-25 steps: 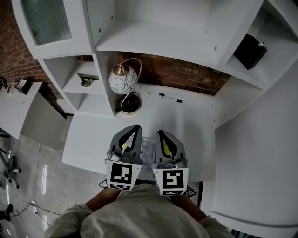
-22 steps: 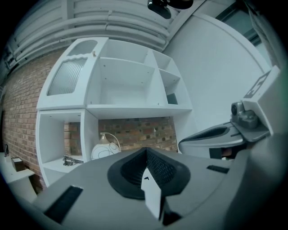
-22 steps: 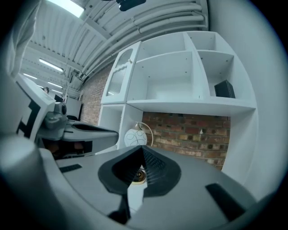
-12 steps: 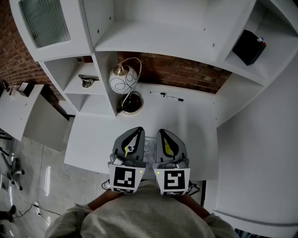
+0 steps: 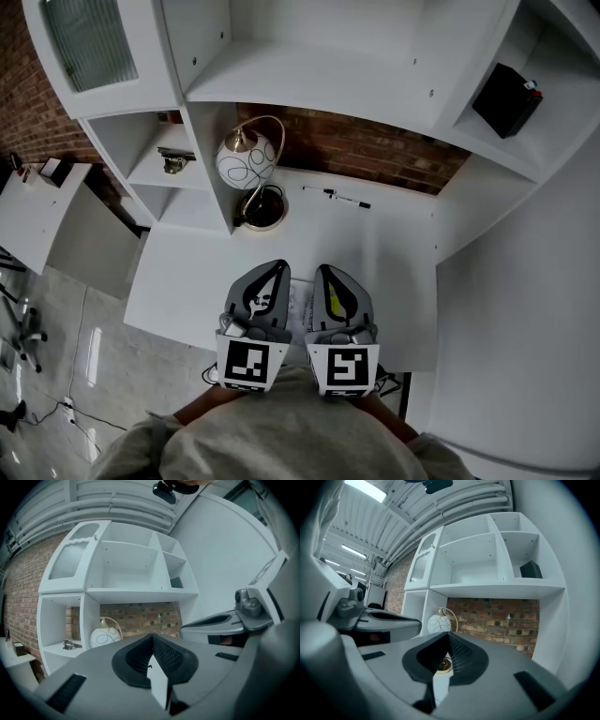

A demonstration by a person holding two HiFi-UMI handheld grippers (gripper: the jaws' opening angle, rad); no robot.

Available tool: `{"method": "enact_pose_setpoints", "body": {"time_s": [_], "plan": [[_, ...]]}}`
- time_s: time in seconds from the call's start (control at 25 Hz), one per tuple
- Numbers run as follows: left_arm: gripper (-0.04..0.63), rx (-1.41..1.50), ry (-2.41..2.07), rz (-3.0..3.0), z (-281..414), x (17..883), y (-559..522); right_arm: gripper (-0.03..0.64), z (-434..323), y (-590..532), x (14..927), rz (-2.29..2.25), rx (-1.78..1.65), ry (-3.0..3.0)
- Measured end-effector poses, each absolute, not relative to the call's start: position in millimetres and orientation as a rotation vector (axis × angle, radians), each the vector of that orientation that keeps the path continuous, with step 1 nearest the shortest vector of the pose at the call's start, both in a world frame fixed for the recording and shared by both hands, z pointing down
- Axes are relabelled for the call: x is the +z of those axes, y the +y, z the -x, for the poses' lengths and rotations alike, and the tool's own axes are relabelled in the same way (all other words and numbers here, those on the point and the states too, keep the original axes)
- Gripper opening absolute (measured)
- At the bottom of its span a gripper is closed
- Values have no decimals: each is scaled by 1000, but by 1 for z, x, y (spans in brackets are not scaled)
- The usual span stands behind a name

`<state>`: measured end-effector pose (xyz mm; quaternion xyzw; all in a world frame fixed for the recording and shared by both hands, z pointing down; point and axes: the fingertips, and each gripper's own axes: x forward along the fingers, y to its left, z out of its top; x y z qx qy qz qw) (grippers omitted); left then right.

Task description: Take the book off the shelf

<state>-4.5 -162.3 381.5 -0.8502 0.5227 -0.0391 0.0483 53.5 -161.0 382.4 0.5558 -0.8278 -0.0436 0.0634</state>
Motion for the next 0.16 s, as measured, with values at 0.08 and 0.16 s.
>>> {"method": "enact_pose_setpoints", "body": {"time_s": [0.08,0.16], "plan": [[9,-89,1605,2588,1,381,-162,17,-57,-161,384,-1675,-149,-2510],[9,-49,1618,2585,-3,380,-161,17,-61,-160,386,-1673,-154,-2518]]}}
